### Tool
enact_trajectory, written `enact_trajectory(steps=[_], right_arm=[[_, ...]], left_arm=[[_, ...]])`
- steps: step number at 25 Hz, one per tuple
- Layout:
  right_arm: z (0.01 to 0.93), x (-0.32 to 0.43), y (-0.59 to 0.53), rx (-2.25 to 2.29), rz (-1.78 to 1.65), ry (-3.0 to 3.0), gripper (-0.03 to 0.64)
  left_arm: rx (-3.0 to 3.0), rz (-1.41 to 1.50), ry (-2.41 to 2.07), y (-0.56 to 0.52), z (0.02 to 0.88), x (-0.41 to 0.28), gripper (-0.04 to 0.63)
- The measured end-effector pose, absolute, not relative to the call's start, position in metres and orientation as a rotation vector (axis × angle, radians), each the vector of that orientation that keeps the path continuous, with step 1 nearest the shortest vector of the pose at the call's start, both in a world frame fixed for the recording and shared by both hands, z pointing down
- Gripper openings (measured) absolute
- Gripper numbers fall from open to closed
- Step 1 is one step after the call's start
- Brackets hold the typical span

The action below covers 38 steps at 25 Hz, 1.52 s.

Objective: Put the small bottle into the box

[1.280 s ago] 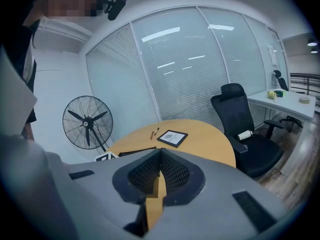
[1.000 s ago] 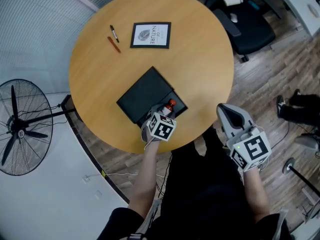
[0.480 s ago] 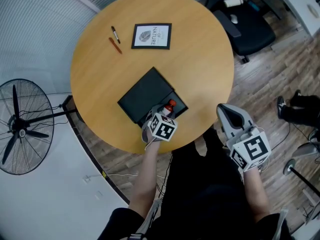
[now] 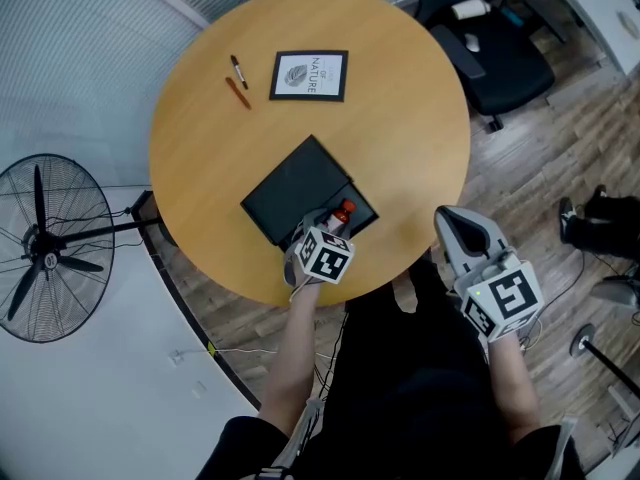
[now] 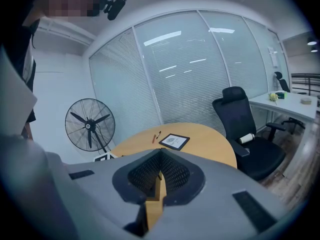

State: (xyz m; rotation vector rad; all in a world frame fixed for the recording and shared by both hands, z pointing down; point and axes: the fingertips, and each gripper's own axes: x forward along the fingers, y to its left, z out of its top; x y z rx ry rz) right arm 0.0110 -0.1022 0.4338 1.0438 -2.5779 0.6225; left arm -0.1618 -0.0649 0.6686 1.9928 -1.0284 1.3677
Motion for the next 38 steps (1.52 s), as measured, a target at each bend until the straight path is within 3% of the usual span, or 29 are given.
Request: enact_trajectory(steps=[18, 38], right_arm=[[0.414, -0.003, -0.101, 0.903, 0.553, -2.701, 0.009], [0.385, -0.01, -0.087, 0.606, 0.43, -2.862, 0.009]], left_arm=[[1.943, 1.281, -1.238, -0.051, 0.623, -0.176, 0.173], [1.89, 1.028, -1.687, -0.016, 0.512, -0.158, 0.078]])
